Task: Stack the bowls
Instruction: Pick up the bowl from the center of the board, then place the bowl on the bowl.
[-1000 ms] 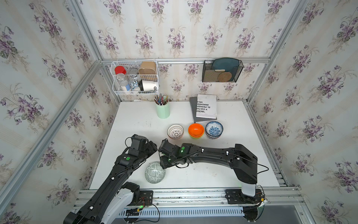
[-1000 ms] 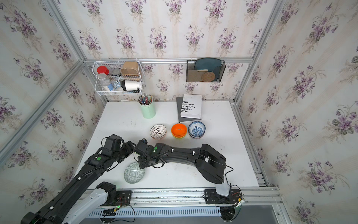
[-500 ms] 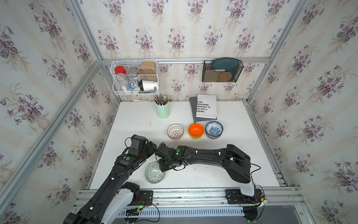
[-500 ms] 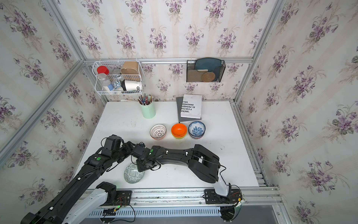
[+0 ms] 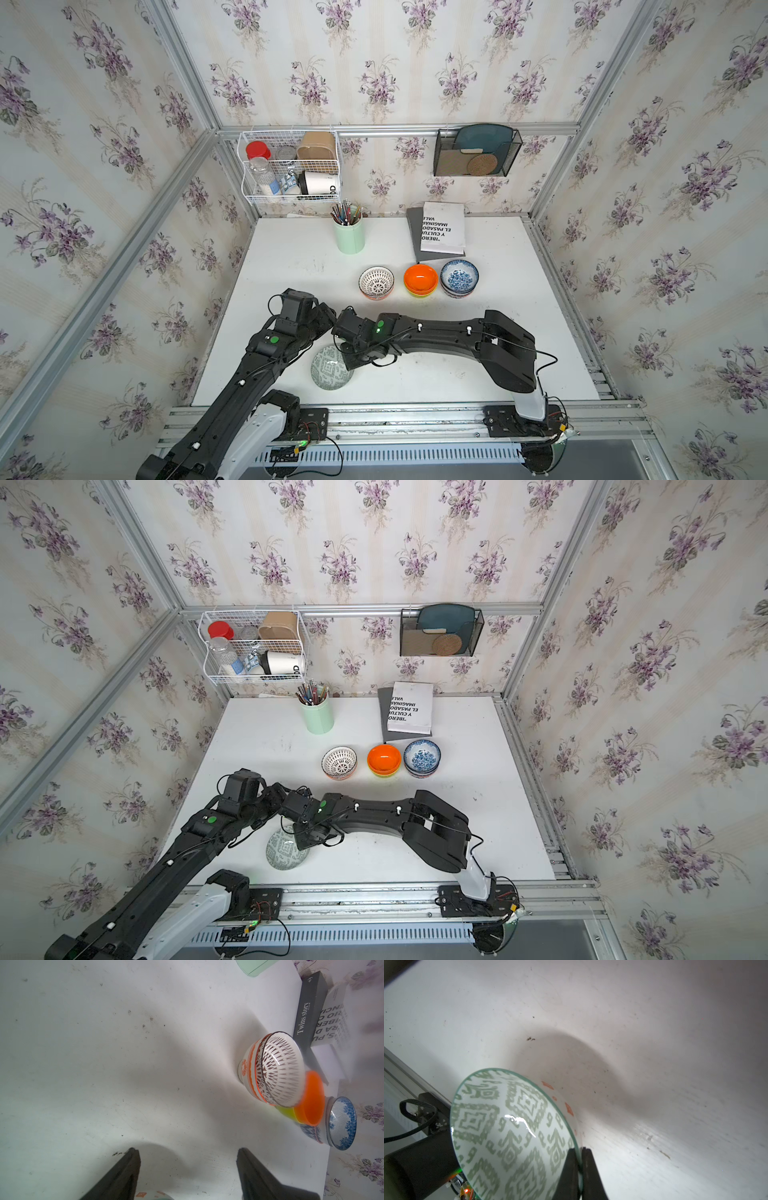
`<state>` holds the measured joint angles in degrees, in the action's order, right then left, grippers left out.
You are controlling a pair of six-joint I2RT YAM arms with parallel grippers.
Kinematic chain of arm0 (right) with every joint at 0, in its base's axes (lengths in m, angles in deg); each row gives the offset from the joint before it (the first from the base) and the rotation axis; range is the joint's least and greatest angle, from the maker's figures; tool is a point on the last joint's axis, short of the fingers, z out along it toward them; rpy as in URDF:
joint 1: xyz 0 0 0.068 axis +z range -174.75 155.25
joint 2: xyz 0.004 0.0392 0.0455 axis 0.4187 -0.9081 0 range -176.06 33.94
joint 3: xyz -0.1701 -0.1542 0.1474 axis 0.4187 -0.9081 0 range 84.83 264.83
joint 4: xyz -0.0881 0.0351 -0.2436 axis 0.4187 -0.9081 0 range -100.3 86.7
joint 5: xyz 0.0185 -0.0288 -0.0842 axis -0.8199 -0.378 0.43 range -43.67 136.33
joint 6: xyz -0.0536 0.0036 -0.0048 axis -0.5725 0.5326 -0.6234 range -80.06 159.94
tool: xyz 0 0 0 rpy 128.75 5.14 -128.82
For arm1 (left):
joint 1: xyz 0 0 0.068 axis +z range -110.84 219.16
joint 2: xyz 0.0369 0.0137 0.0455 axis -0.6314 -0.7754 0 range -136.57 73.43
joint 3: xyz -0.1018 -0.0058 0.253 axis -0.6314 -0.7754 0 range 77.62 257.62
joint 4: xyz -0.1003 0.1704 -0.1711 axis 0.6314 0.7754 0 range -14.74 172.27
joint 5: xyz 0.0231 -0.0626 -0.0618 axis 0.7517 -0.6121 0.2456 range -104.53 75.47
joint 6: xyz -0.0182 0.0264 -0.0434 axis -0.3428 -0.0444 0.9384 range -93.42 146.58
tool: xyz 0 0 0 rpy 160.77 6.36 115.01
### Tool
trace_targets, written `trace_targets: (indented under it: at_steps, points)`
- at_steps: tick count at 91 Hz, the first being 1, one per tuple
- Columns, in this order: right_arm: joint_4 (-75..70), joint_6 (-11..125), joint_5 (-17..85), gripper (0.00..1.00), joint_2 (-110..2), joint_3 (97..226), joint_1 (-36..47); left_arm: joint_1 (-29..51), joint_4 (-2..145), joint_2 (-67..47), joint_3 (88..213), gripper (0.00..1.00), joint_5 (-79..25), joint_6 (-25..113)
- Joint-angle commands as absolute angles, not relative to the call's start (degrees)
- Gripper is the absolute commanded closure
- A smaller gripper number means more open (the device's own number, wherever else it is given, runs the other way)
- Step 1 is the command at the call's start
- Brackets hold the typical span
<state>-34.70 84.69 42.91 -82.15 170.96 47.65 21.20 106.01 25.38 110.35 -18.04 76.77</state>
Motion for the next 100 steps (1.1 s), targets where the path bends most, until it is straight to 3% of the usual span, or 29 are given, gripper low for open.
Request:
trace_targets:
  at_steps: [1, 21, 41, 59, 100]
  points:
    - [-36.34, 84.19, 45.2, 1.0, -80.96, 170.76, 47.68, 21.31, 105.67, 25.5, 110.43, 0.22, -18.22, 76.47]
    - [-37.82, 83.9, 47.75, 1.0, -76.46, 166.68, 45.93, 21.36, 105.93, 25.51, 110.6, 0.21, -18.52, 76.66]
    - [-37.41, 82.39, 48.43, 1.0, -69.85, 162.13, 38.74, 21.31, 106.04, 25.24, 110.99, 0.12, -18.57, 76.55]
    - [-40.22, 78.69, 48.35, 1.0, -68.87, 168.48, 31.02, 21.31, 106.05, 24.98, 111.24, 0.1, -18.65, 76.33]
    - [-42.1, 75.21, 46.22, 1.0, -78.69, 183.52, 19.83, 21.36, 104.82, 23.9, 111.35, 0.09, -19.01, 75.46]
